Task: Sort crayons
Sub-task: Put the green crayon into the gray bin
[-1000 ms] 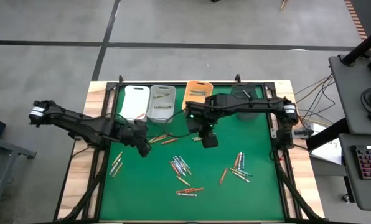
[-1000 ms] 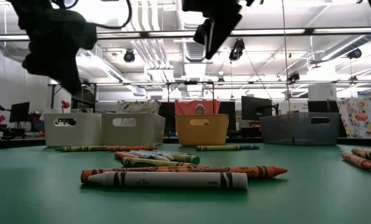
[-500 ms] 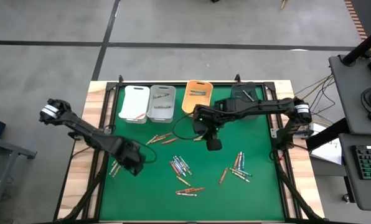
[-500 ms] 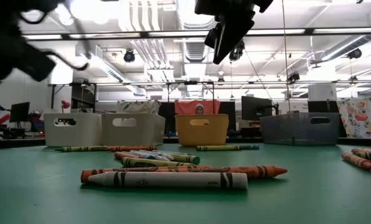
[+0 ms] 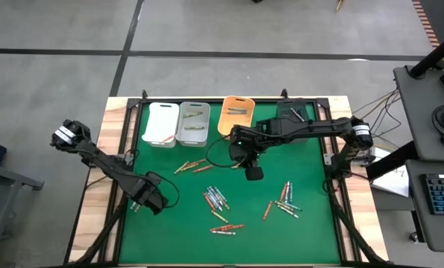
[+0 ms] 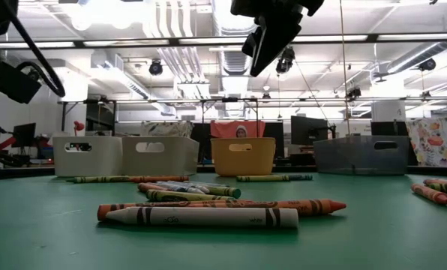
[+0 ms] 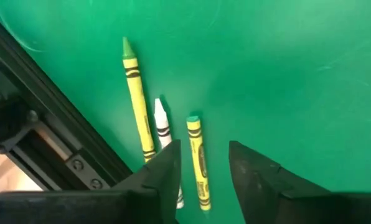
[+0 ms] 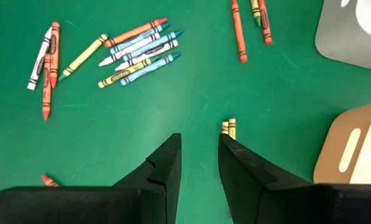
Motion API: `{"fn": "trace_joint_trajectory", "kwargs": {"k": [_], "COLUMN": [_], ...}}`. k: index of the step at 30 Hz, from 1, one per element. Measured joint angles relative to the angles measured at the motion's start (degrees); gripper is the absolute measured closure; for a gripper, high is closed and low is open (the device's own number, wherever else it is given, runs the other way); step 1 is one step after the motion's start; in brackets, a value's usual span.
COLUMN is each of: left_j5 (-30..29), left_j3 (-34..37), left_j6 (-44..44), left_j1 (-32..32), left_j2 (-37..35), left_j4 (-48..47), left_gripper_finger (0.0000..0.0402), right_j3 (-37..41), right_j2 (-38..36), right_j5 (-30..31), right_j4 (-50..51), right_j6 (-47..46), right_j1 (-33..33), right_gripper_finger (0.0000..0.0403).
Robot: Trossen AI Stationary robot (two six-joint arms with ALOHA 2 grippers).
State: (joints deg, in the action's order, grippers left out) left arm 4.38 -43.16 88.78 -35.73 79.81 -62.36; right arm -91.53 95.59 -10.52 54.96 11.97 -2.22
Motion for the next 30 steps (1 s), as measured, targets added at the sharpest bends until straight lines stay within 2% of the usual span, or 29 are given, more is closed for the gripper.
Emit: {"fn": "trace_joint_trajectory", "kwargs": {"k": [6, 24, 30], "left_j5": [0.0, 0.2, -0.8], "left_j3": [2.0, 7.4, 7.2], "left_j6": [1.9, 9.0, 9.4], "left_j1": [-1.5, -4.7, -4.9], "left_j2": [0.0, -0.2, -0.1], "left_j4": [3.4, 12.6, 13.1], "left_gripper_finger": [0.0262, 0.0274, 0.0274], "right_j3": [0.0, 0.0, 0.0], "right_j2": [0.1, 0.1, 0.1], "right_j5": [0.0, 0.0, 0.0], "right_j4": [0.0, -2.0, -3.4], "right_j6": [-0.5, -0.6, -0.5], "right_j1": [0.2, 0.2, 0.2], "right_gripper_finger": [0.031, 0.031, 0.031]}}
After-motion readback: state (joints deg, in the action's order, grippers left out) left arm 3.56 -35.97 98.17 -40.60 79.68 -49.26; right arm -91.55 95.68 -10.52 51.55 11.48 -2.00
